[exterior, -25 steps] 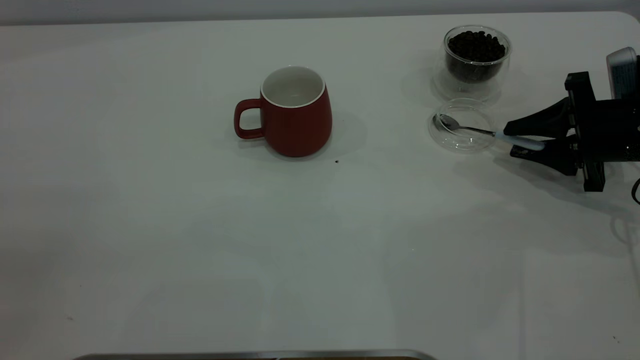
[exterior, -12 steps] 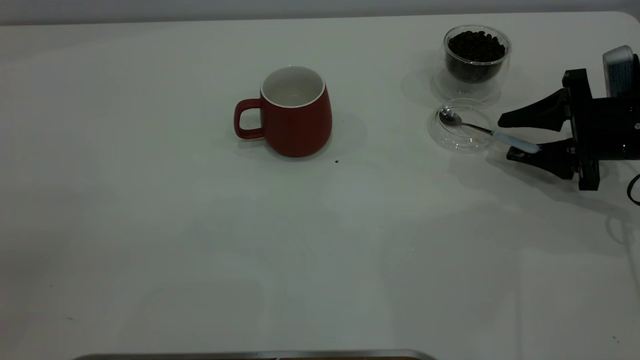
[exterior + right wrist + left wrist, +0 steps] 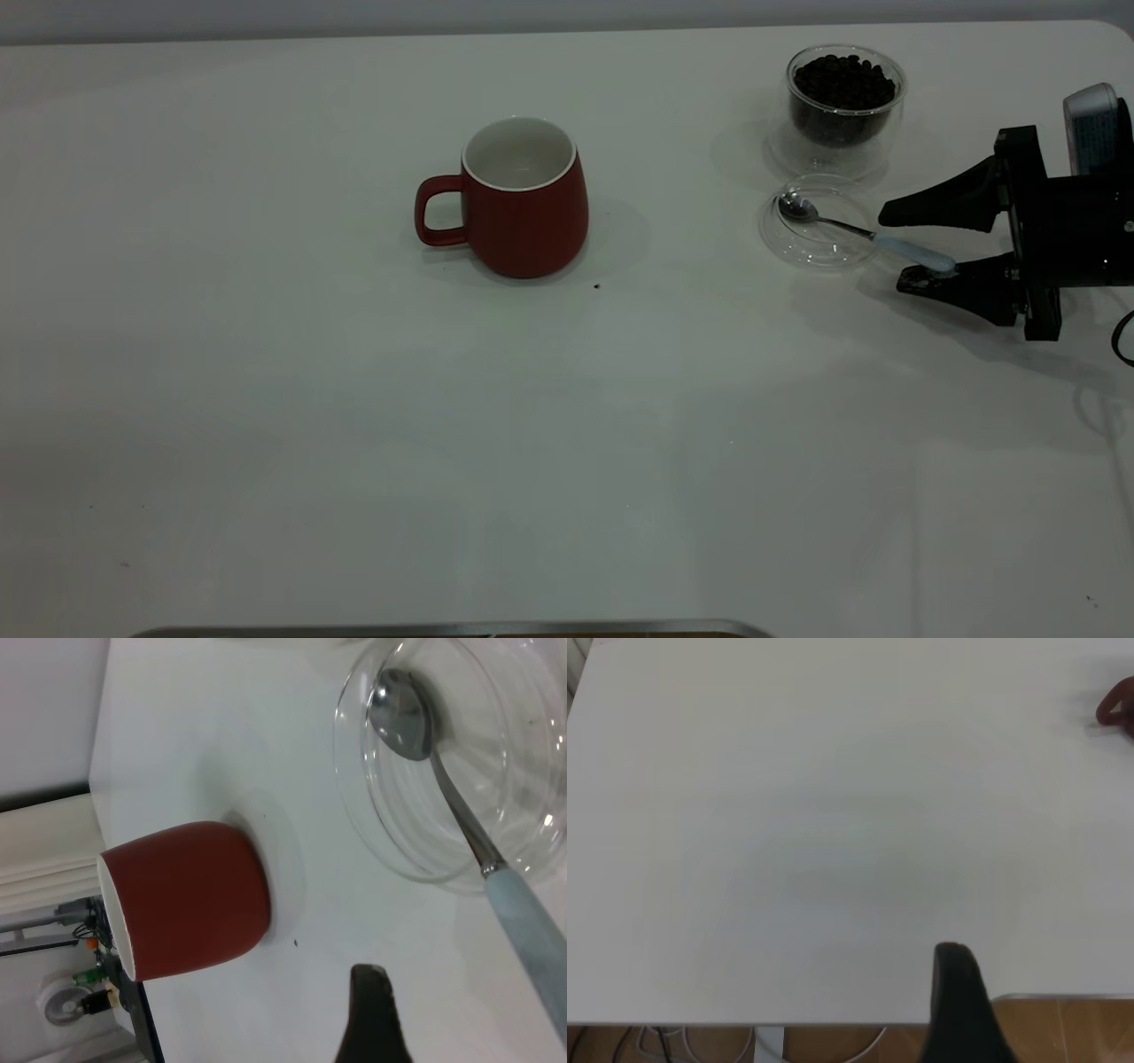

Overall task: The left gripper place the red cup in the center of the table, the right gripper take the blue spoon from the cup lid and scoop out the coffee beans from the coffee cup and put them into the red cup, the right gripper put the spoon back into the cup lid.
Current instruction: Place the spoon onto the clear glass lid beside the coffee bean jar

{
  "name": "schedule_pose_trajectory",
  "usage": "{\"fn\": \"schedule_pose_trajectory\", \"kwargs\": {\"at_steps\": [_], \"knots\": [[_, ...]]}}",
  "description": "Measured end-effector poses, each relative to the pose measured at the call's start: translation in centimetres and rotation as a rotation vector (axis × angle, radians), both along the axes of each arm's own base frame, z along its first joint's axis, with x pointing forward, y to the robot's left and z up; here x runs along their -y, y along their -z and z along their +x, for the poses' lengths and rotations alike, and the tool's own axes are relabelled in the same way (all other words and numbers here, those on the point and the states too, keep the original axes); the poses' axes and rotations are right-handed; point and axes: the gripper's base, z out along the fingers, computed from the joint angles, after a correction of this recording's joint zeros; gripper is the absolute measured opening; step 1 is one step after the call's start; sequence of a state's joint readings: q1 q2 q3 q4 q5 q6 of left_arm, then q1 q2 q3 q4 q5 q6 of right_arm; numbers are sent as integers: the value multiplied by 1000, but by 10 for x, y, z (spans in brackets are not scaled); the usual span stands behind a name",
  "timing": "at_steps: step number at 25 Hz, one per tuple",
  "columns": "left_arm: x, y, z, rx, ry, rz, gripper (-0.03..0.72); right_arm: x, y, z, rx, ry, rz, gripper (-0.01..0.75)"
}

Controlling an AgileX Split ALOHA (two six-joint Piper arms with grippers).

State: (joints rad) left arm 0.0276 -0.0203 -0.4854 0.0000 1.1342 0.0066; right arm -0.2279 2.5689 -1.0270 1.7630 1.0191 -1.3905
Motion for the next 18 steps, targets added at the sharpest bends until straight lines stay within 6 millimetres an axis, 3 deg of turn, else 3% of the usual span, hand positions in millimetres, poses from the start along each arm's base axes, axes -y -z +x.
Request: {"fn": "schedule_pose_trajectory", "kwargs": {"at_steps": [12, 18], "knots": [[0, 0, 0, 0, 1, 1, 534, 1, 1, 0, -10, 11, -2, 591], [0, 0, 0, 0, 1, 1, 534, 26, 7, 0, -45, 97, -80, 591]]}}
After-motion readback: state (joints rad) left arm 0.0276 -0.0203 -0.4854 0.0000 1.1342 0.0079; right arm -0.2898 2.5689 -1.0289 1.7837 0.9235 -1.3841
